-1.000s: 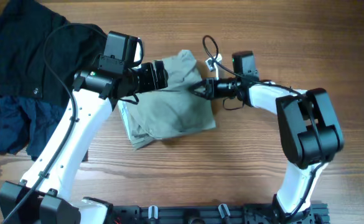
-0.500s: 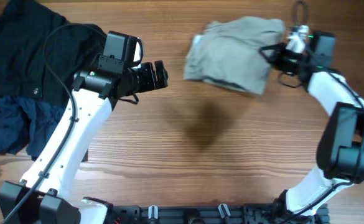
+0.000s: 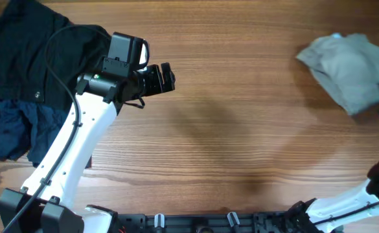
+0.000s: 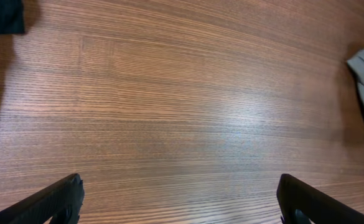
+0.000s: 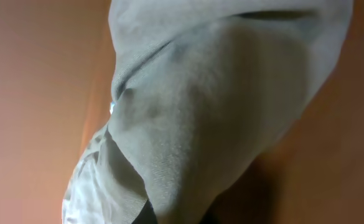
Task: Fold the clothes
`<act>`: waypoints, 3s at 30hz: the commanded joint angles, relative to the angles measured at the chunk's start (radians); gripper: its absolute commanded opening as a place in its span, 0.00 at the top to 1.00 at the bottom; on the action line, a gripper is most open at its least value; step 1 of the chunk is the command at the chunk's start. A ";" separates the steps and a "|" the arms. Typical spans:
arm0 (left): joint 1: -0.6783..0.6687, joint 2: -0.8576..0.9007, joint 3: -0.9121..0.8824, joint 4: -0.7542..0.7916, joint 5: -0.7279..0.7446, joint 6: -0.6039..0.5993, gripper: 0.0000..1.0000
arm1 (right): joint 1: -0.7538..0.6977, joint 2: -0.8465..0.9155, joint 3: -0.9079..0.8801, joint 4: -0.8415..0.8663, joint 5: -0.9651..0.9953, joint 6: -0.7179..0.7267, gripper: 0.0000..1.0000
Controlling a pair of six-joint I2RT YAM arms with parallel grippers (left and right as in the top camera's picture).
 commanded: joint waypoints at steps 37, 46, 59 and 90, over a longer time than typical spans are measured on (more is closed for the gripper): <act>-0.013 0.006 -0.011 0.018 -0.003 -0.028 0.00 | 0.150 -0.367 0.015 -0.205 0.214 -0.262 0.96; -0.013 0.006 -0.011 0.018 -0.022 -0.028 0.00 | 0.204 -0.030 0.015 0.002 0.149 -0.345 0.96; -0.013 0.006 -0.011 0.014 -0.025 -0.028 0.00 | 0.250 0.068 0.016 -0.006 -0.013 -0.380 0.93; -0.266 -0.484 -0.002 -0.148 -0.486 -0.066 0.00 | 0.253 -0.895 0.071 -0.865 0.029 -0.627 0.00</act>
